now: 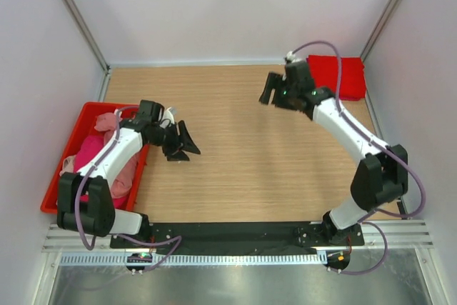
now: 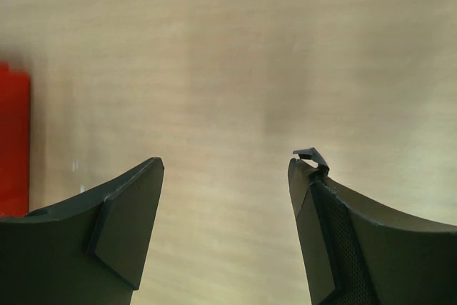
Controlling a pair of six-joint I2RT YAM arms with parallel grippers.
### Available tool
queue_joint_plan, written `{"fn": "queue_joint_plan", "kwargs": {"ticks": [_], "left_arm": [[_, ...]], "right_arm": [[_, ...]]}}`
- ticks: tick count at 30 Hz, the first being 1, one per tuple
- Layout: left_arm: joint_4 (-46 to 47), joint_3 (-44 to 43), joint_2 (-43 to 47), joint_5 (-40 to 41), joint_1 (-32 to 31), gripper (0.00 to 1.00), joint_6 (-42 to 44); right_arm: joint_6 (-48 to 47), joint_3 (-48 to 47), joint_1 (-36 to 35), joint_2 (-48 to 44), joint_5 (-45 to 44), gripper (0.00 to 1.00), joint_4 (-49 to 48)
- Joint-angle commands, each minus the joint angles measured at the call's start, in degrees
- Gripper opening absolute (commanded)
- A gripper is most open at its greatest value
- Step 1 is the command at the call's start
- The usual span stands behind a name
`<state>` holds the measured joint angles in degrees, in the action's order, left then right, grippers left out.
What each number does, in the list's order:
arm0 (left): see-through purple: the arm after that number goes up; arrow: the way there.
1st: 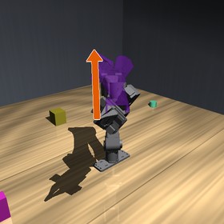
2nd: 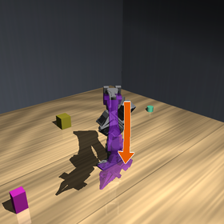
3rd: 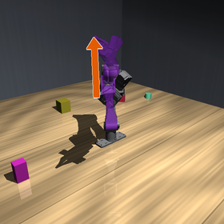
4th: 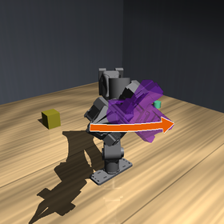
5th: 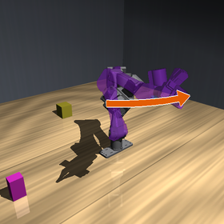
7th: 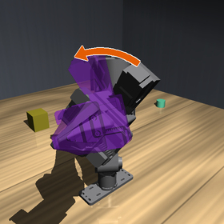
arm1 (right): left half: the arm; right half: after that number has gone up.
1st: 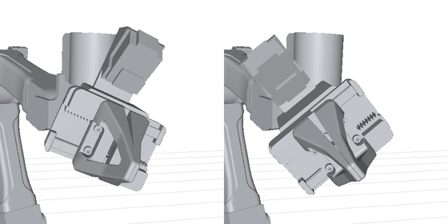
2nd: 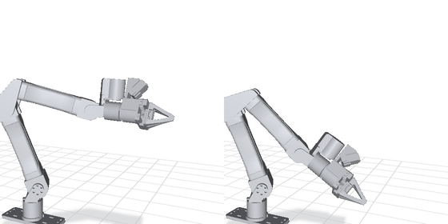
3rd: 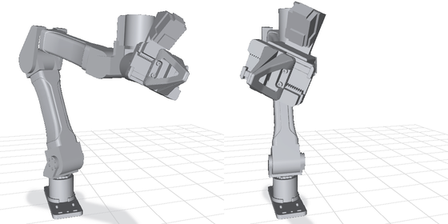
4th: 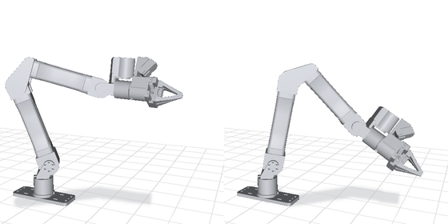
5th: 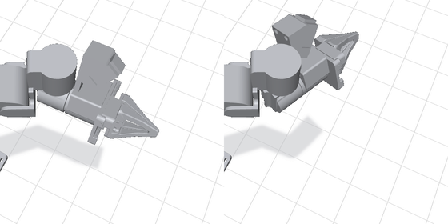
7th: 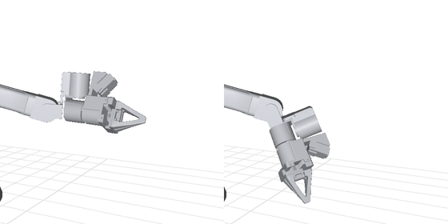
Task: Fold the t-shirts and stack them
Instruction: Neatly place the folded tshirt to the corner
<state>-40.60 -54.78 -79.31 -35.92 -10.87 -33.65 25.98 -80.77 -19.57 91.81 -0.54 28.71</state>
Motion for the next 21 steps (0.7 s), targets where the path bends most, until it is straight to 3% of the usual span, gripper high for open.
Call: {"fn": "queue_joint_plan", "kwargs": {"ticks": [1, 5, 9, 10, 15, 16, 21], "left_arm": [[3.0, 2.9, 2.8, -1.2, -0.2, 0.56, -2.9], [5.0, 6.0, 4.4, 0.6, -0.3, 0.56, -6.7], [10.2, 13.1, 10.4, 1.8, -0.6, 0.58, -14.0], [11.1, 14.6, 14.2, 2.7, -0.7, 0.59, -15.6], [17.9, 26.1, 29.4, 5.9, -2.1, 0.62, -22.4], [18.7, 27.7, 31.8, 5.9, -2.2, 0.63, -23.7], [23.1, 38.9, 57.5, 3.5, -2.3, 0.64, -30.8]], "right_arm": [[9.3, 13.6, -5.6, -8.6, 3.6, 0.78, -10.5], [14.4, 30.5, -10.8, -13.9, 7.3, 0.87, -18.4], [19.5, 42.8, -11.0, -28.1, 7.4, 0.95, -21.4], [20.6, 44.8, -11.1, -31.0, 7.4, 0.99, -21.2], [27.9, 59.9, -11.2, -52.6, 5.8, 1.00, -18.1], [29.8, 61.6, -11.1, -60.8, 4.1, 1.00, -16.8], [33.7, 67.9, -11.3, -81.0, 1.7, 1.00, -3.7]]}}
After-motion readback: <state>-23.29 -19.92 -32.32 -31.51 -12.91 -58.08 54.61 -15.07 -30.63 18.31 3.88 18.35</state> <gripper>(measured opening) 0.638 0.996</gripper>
